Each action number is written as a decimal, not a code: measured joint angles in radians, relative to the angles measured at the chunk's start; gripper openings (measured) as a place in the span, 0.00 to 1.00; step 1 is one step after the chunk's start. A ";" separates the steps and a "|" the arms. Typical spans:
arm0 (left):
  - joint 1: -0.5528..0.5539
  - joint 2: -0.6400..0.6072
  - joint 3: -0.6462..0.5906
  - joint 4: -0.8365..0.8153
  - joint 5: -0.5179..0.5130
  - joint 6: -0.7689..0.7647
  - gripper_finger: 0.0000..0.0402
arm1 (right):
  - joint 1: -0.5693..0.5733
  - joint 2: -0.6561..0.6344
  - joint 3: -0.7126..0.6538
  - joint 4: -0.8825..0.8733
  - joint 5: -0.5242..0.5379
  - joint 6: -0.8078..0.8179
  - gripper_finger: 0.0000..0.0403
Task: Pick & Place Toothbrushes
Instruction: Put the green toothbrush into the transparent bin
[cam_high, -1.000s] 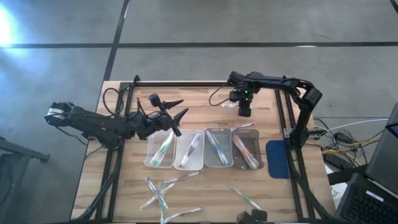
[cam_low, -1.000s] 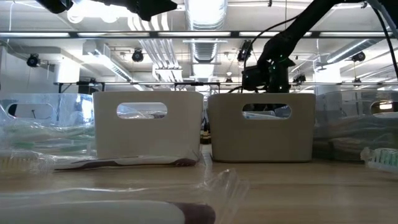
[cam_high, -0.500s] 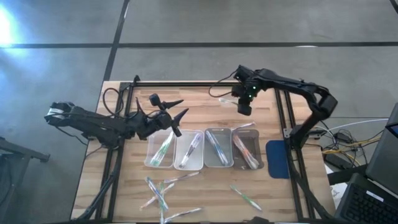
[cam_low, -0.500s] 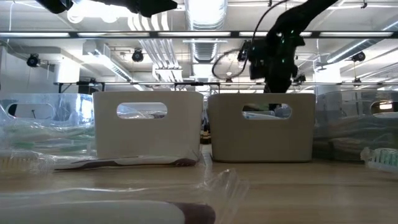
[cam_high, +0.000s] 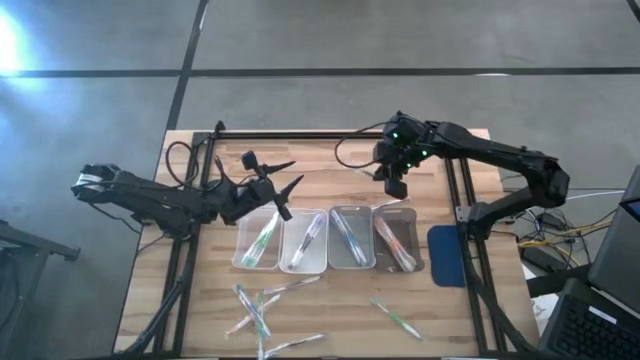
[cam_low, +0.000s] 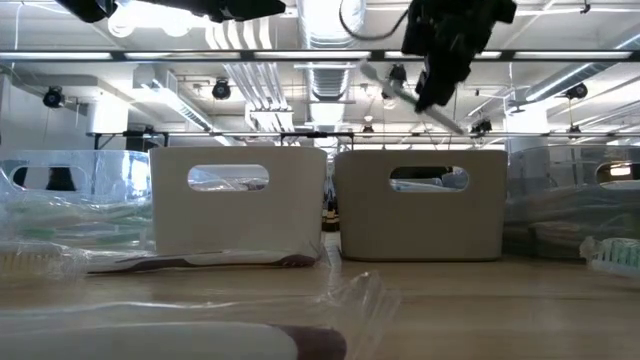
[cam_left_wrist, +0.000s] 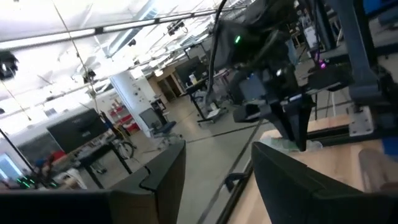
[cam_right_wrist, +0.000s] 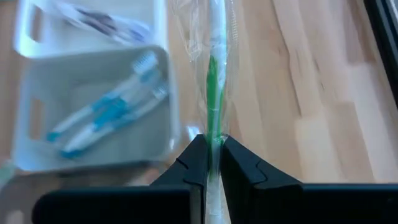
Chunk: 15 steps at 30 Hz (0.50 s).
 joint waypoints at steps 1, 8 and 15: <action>-0.002 0.000 0.000 -0.001 0.002 -0.020 0.47 | 0.021 -0.014 0.000 0.010 0.000 0.017 0.06; -0.012 0.000 0.000 -0.030 0.163 -0.102 0.47 | 0.196 -0.087 0.000 0.117 0.001 0.116 0.06; -0.021 0.000 0.000 -0.075 0.357 -0.218 0.47 | 0.400 -0.092 -0.001 0.265 0.061 0.138 0.06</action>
